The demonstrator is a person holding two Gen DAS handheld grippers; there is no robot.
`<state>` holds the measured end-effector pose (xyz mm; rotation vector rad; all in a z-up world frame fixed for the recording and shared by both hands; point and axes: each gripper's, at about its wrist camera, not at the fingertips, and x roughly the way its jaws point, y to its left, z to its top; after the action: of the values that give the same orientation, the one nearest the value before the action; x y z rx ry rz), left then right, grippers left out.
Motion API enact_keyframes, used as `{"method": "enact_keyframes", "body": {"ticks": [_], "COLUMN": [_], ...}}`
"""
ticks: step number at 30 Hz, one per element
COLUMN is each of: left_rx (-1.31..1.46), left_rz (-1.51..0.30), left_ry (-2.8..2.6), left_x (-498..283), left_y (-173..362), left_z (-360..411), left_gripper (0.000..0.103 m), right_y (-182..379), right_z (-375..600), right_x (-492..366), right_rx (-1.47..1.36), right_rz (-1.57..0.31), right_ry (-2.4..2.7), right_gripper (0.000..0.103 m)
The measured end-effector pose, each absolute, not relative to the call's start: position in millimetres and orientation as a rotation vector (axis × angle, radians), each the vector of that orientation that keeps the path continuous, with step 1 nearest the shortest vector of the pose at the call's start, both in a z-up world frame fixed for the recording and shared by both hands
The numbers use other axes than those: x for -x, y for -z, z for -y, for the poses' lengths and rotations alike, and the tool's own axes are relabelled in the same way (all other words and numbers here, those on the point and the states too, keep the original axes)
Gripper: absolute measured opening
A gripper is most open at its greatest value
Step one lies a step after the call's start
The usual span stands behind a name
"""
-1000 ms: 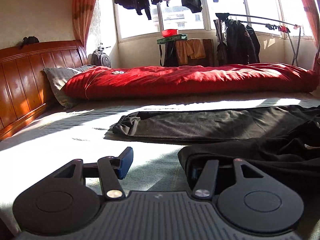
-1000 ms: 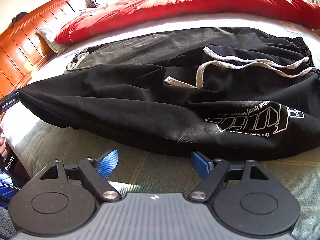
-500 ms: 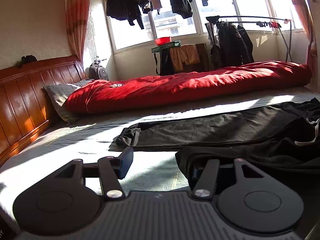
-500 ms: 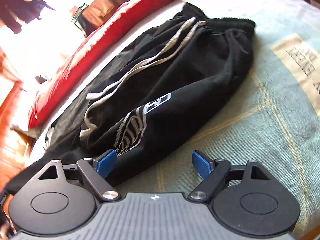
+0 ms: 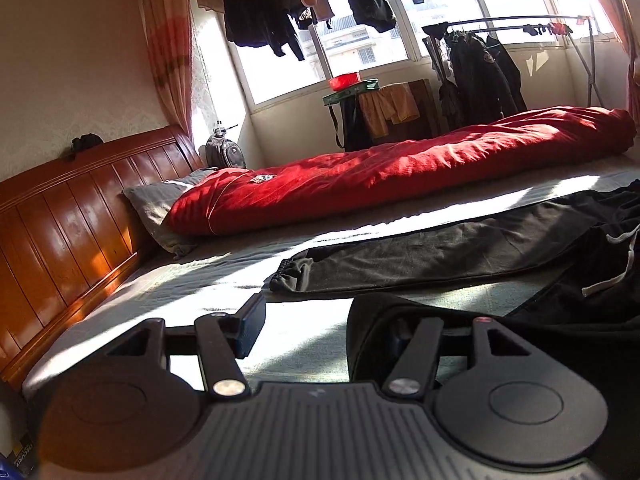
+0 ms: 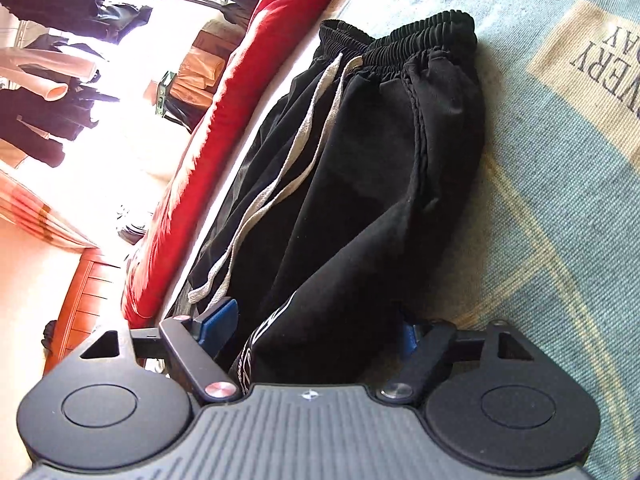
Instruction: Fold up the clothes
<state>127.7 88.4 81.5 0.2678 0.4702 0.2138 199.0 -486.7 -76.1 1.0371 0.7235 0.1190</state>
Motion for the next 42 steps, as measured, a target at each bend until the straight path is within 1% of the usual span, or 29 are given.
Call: {"method": "enact_keyframes", "body": {"ticks": [1, 3, 4, 5, 6, 8, 11, 15, 17, 19, 21, 22, 23, 24, 27, 31, 32, 33, 34, 37, 40, 42], "left_rx": [-0.266, -0.282, -0.291, -0.3, -0.31, -0.332, -0.368, -0.388, -0.387, -0.376, -0.353, -0.34, -0.329, -0.323, -0.311, -0.315, -0.316, -0.317, -0.318, -0.321, -0.32, -0.314], "left_rz": [-0.505, -0.541, -0.559, -0.577, -0.589, -0.61, -0.626, -0.625, -0.629, -0.632, -0.643, -0.645, -0.647, -0.648, -0.649, -0.639, -0.637, -0.635, -0.632, -0.63, -0.63, -0.633], "left_ry": [-0.202, -0.2, -0.196, -0.191, -0.183, -0.163, -0.131, -0.111, -0.112, -0.119, -0.119, -0.12, -0.121, -0.12, -0.113, -0.108, -0.107, -0.107, -0.106, -0.109, -0.12, -0.125], "left_x": [-129.9, -133.2, -134.9, -136.8, -138.9, -140.9, -144.2, -147.7, -150.4, -155.0, -159.0, -159.9, -160.6, -161.2, -163.0, -163.3, -163.1, -162.8, -162.5, -163.0, -162.8, -163.6], "left_y": [-75.5, -63.8, -58.4, -53.1, -48.6, -41.1, -35.0, -33.0, -31.7, -30.0, -29.1, -28.5, -28.0, -27.7, -26.7, -27.7, -27.8, -27.9, -27.9, -28.9, -29.5, -29.3], "left_z": [-88.6, -85.1, -82.5, -79.8, -76.4, -68.4, -57.1, -48.5, -48.2, -50.7, -54.1, -56.0, -57.9, -58.7, -60.2, -60.2, -60.6, -61.1, -61.5, -63.3, -66.7, -70.1], "left_gripper": [0.06, 0.06, 0.06, 0.06, 0.06, 0.06, 0.06, 0.061, 0.061, 0.061, 0.061, 0.061, 0.061, 0.061, 0.061, 0.061, 0.061, 0.061, 0.061, 0.061, 0.061, 0.061], "right_y": [76.2, 77.3, 77.9, 78.1, 77.4, 71.2, 56.3, 43.4, 46.5, 51.1, 55.8, 55.9, 56.5, 57.7, 62.5, 72.1, 72.0, 71.9, 72.8, 65.9, 44.3, 38.7], "right_z": [489.7, 494.7, 497.4, 498.6, 498.4, 497.0, 499.6, 512.9, 520.0, 527.4, 534.7, 541.1, 548.4, 555.6, 574.1, 581.3, 579.5, 577.7, 575.3, 567.9, 565.8, 567.4], "right_x": [-199.4, -199.6, -198.9, -198.3, -197.9, -195.8, -187.1, -166.2, -159.7, -153.8, -147.9, -146.6, -150.4, -156.1, -175.8, -209.6, -214.1, -218.6, -220.0, -211.2, -186.4, -173.9], "right_rx": [-1.033, -1.01, -0.997, -0.982, -0.966, -0.915, -0.848, -0.813, -0.835, -0.864, -0.892, -0.909, -0.915, -0.915, -0.917, -0.919, -0.897, -0.875, -0.86, -0.823, -0.781, -0.782], "right_rz": [-0.724, -0.733, -0.739, -0.744, -0.745, -0.742, -0.738, -0.763, -0.767, -0.769, -0.771, -0.741, -0.717, -0.701, -0.662, -0.659, -0.667, -0.675, -0.69, -0.684, -0.654, -0.665], "right_ry": [-0.115, -0.098, -0.092, -0.089, -0.085, -0.087, -0.079, -0.037, -0.017, 0.004, 0.024, 0.033, 0.044, 0.056, 0.077, 0.042, 0.041, 0.041, 0.051, 0.084, 0.13, 0.153], "right_gripper": [0.067, 0.041, 0.034, 0.023, 0.017, 0.013, 0.01, 0.009, 0.01, 0.021, 0.036, 0.041, 0.052, 0.06, 0.06, 0.06, 0.051, 0.022, 0.007, 0.006, 0.005, 0.006]}}
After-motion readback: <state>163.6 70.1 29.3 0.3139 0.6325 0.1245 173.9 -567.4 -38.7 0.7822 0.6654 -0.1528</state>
